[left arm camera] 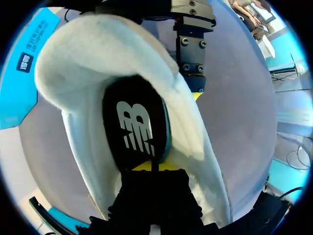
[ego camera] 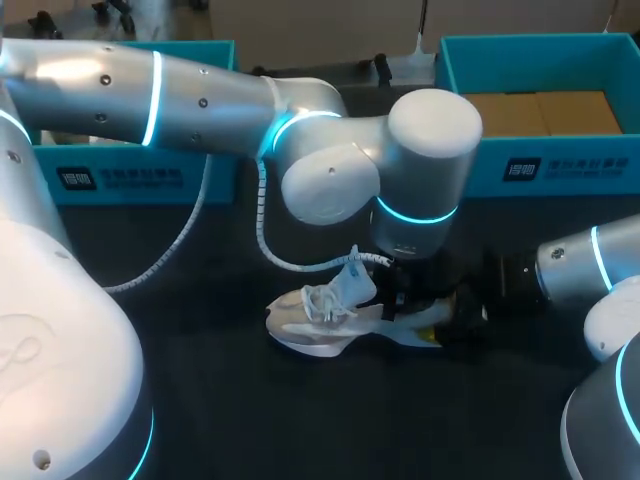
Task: Take the shoe out of the shoebox, open the shoe tongue, remove and reinsert the insole, then place the shoe into the shoebox
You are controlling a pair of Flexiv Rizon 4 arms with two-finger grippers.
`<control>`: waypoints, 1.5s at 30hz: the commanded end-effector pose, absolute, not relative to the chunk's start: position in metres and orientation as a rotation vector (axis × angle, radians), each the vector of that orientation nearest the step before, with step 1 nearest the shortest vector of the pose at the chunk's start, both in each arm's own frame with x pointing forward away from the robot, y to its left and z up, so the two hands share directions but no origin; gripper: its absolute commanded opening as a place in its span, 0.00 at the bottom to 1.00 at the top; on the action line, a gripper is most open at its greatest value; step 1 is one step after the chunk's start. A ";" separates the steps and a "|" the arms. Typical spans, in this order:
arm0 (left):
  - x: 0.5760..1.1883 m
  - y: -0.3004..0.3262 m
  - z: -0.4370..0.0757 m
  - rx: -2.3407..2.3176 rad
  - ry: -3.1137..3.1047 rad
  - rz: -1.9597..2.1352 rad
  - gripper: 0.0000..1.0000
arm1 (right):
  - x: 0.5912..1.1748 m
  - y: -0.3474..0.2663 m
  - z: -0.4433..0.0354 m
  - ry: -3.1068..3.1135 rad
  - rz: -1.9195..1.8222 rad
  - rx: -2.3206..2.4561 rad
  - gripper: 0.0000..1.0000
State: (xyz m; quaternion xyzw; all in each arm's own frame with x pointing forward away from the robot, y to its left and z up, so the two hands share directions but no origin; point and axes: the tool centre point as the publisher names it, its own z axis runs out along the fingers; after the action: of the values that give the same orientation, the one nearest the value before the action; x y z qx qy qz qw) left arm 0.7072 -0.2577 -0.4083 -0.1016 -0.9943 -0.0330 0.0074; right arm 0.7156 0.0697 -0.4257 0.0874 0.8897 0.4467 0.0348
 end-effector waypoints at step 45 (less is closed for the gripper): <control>0.704 -0.222 -0.333 -0.162 -3.107 0.262 0.00 | 0.716 0.070 -0.427 2.738 1.366 0.271 0.00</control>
State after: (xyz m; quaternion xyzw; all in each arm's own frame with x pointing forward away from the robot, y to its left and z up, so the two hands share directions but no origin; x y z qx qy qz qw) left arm 0.7069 -0.2284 -0.3368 -0.0508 -0.9959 0.0733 0.0154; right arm 0.7155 0.0696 -0.4252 0.0875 0.8898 0.4465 0.0347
